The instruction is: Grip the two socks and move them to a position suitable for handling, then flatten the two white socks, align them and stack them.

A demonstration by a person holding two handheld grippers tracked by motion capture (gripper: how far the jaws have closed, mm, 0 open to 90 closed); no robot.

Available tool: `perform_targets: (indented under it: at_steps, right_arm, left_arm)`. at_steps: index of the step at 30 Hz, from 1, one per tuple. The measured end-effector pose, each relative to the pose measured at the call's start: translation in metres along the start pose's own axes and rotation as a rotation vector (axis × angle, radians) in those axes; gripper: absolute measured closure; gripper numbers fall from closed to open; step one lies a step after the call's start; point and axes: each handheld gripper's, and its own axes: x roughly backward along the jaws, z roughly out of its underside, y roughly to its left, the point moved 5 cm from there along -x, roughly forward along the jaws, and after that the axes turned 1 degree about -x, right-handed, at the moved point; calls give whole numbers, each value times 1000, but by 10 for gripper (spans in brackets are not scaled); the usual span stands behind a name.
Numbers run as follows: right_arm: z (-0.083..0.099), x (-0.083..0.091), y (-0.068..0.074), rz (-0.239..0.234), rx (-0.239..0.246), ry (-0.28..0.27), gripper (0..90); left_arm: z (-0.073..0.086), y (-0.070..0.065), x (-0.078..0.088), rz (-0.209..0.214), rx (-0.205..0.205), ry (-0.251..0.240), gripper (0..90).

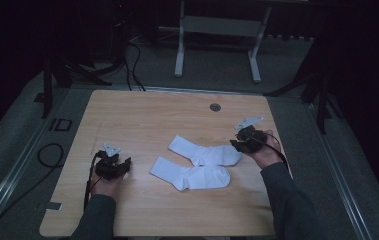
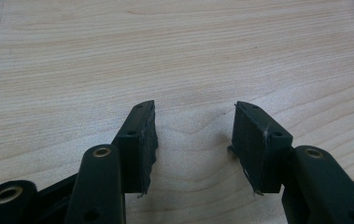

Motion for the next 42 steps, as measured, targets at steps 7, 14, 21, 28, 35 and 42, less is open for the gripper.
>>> perform_targets:
  at_steps: [7, 14, 21, 28, 35, 42]
  right_arm:
    - [-3, -9, 9, -25, 24, 12, 635]
    - [-24, -10, 24, -52, 61, -13, 616]
    - [-42, -14, 39, -99, 104, -41, 613]
    - [-55, -30, 50, -126, 133, -37, 614]
    - [-65, -45, 64, -156, 182, -23, 607]
    - [-66, -64, 75, -186, 207, 14, 606]
  left_arm:
    - [0, 0, -1, 1, 1, -4, 498]
    - [0, 0, -1, 1, 1, -4, 498]
    - [0, 0, -1, 2, 0, -3, 498]
    - [0, 0, -1, 2, 0, -3, 498]
    - [0, 0, -1, 2, 1, -3, 498]
    - [0, 0, -1, 2, 0, -3, 497]
